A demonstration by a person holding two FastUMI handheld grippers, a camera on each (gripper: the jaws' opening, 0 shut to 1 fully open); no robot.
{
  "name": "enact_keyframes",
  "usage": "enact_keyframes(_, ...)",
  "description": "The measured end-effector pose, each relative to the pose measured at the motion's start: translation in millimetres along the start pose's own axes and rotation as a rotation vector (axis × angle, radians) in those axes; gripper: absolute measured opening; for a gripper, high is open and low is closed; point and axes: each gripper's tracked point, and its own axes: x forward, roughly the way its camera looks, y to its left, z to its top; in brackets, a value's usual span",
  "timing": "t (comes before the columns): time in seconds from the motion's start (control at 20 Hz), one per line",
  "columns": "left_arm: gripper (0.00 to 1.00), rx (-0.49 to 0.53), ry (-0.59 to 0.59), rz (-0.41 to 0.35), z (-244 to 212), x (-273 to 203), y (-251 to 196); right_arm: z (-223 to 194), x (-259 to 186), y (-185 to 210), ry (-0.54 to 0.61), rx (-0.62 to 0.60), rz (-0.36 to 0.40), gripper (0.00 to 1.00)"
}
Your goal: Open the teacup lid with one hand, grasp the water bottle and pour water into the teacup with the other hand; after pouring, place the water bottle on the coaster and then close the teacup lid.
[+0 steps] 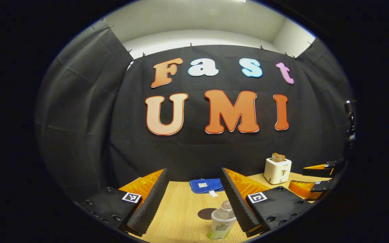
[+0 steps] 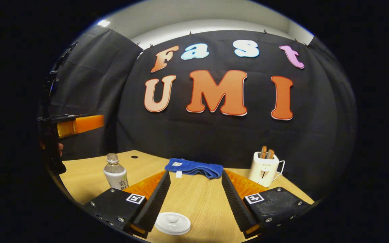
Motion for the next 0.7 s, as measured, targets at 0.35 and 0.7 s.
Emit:
enact_keyframes(0.35, 0.99, 0.048, 0.054, -0.003, -35.9, -4.2, -2.6, -62.8, -2.1, 19.0, 0.160, -0.010, 0.073, 0.88)
enact_keyframes(0.7, 0.99, 0.044, 0.085, -0.025, -55.5, -12.9, -4.2, -106.5, -11.4, 26.9, 0.266, -0.048, 0.100, 0.69)
